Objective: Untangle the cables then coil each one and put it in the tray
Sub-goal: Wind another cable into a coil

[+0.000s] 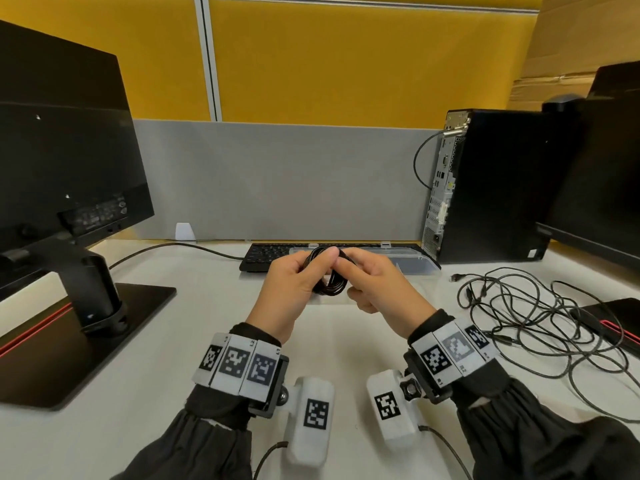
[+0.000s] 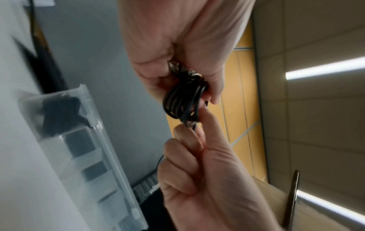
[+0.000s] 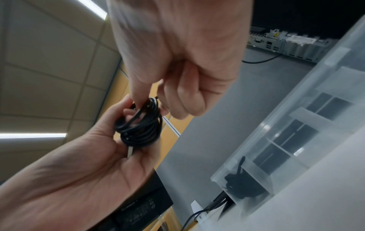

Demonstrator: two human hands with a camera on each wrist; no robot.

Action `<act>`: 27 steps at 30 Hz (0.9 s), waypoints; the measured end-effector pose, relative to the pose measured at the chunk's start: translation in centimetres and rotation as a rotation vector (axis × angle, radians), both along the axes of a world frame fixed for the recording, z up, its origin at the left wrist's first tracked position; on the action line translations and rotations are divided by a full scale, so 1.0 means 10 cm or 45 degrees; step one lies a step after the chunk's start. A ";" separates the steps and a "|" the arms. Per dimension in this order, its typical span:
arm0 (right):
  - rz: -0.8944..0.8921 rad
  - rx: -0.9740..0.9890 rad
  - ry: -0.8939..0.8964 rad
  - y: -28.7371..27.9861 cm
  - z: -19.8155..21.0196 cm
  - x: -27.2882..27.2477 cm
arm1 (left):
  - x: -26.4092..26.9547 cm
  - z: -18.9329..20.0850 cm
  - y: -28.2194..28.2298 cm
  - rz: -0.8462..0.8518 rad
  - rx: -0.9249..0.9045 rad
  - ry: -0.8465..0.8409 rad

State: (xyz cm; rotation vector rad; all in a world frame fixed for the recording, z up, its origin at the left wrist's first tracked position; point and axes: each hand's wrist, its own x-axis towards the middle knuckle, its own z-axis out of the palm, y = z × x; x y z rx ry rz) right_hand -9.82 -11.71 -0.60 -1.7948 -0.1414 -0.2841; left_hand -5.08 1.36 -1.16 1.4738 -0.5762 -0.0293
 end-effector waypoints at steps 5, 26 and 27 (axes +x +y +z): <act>-0.118 0.027 -0.032 -0.02 -0.05 0.01 | 0.02 -0.01 0.08 -0.280 0.346 -0.048; -0.498 -0.894 -0.204 -0.52 -0.02 -0.13 | -0.09 0.03 0.08 -0.144 0.392 -0.196; -0.516 -0.728 -0.256 -0.47 0.00 -0.10 | -0.09 0.04 0.08 -0.148 0.358 -0.174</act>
